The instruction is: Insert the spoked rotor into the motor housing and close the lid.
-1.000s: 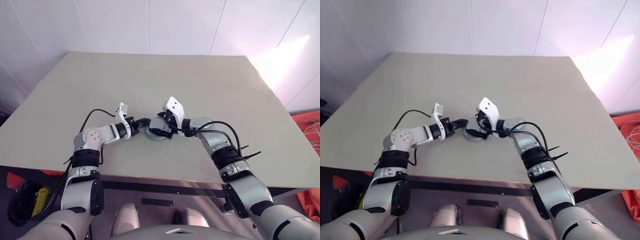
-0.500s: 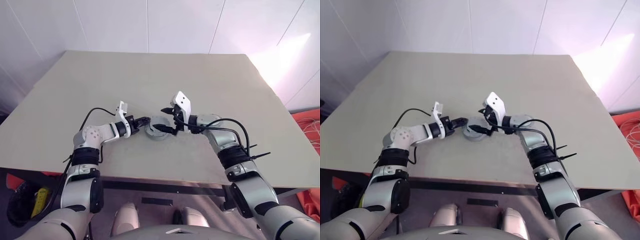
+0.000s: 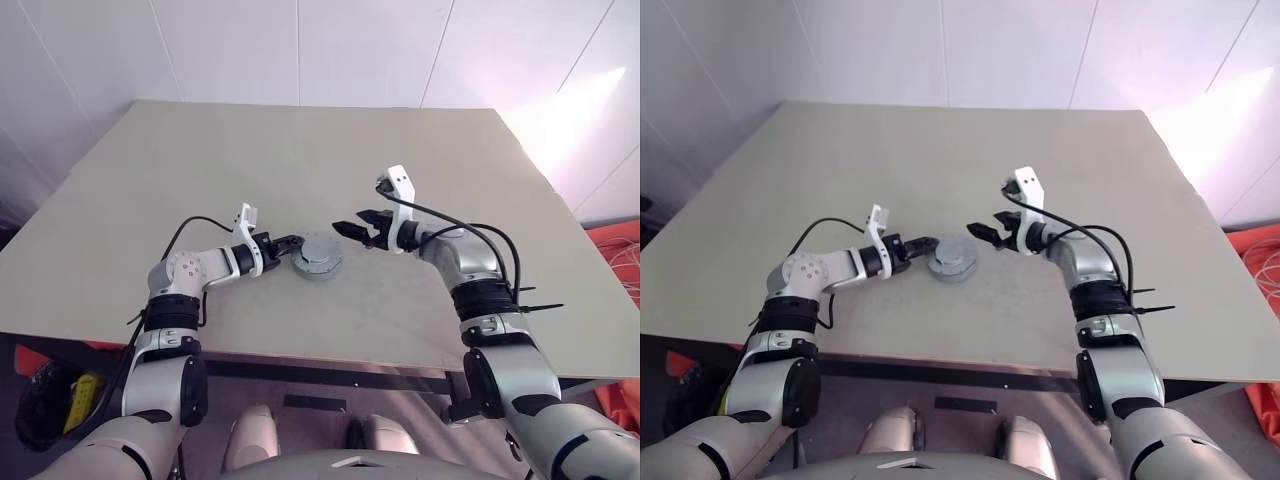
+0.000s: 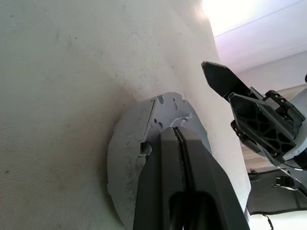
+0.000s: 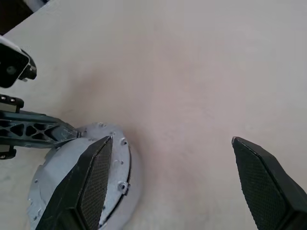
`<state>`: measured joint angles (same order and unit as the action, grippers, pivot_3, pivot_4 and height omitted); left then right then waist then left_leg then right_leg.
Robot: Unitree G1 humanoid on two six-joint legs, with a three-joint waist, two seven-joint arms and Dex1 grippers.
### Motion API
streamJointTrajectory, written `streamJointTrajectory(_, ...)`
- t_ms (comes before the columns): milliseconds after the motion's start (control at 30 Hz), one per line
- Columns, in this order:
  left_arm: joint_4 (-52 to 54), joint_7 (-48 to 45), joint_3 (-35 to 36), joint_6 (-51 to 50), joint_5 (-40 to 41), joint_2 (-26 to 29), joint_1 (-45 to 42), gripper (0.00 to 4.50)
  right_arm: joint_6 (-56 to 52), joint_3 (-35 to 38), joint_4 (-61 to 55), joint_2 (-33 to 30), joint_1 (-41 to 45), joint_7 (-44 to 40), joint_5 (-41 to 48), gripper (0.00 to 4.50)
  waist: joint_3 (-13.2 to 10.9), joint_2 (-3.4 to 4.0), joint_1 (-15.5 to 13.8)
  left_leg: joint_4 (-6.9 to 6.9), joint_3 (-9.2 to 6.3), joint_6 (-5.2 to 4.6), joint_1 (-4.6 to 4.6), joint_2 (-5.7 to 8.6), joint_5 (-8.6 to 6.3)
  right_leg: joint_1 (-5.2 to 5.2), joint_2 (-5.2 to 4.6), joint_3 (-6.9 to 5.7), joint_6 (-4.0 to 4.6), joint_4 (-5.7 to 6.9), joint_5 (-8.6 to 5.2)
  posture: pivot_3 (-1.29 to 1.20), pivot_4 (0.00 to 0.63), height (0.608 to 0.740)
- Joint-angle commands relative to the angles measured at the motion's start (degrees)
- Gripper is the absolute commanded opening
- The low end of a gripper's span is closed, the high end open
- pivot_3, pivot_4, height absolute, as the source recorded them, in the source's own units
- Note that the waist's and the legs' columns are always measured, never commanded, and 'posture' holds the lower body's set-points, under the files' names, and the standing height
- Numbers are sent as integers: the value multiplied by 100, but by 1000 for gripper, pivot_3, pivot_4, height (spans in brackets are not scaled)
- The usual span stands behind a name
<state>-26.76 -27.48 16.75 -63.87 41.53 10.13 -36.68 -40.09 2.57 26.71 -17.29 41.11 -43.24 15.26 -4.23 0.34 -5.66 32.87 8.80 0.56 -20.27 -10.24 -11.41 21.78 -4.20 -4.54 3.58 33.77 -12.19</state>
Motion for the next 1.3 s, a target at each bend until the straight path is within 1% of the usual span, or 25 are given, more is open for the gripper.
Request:
streamJointTrajectory(33,46,-11,-44,-76,-27,26,-46,0,-1050,343,-523,-220,69,11,521,4482,0,0,-6,0,0,0,0,0,0,0,0,0,0,1,0,0,0,740)
streamJointTrajectory(133,23,-20,-53,-53,-42,20,-49,0,-2076,592,-726,-319,38,108,914,4482,0,0,-26,1,0,3,2,0,1,-2,0,0,0,1,0,0,0,740)
streamJointTrajectory(233,41,-21,-57,-66,-39,14,-47,0,-2956,996,-739,-240,52,368,1268,4482,0,0,-38,2,0,11,4,0,6,-3,0,0,0,2,0,0,0,740)
streamJointTrajectory(400,40,-63,-84,-43,-63,41,-33,0,-3751,1629,-504,92,82,967,1523,4482,1,1,-53,4,0,20,5,-1,11,-3,0,0,-1,6,0,0,0,740)
streamJointTrajectory(567,125,-16,-60,-83,-44,72,-32,0,-4029,1962,-321,488,-98,1553,1509,4482,1,1,-65,4,0,26,6,-1,13,-3,0,0,-1,8,0,0,0,740)
streamJointTrajectory(733,139,-9,-23,-79,-36,146,-11,0,-4244,2171,-248,755,-201,1814,1588,4482,2,1,-58,-1,0,32,31,-1,16,-27,0,0,-4,8,-1,0,0,740)
streamJointTrajectory(867,163,8,-15,-82,-31,167,1,0,-4377,2253,-295,934,-151,1894,1734,4482,3,1,-32,-7,0,38,39,-1,19,-32,0,0,-4,8,-1,0,0,740)
streamJointTrajectory(1067,173,31,13,-70,-30,193,1,0,-4604,2185,-448,1171,-36,1794,1984,4482,3,2,-5,-13,-1,41,37,-2,21,-26,1,0,-4,8,-1,0,0,740)
streamJointTrajectory(1300,203,50,19,-80,-18,176,11,0,-4319,2124,-241,1541,71,1837,1966,4482,3,3,-1,-12,-1,44,32,-1,22,-23,0,0,-5,8,-1,0,0,740)
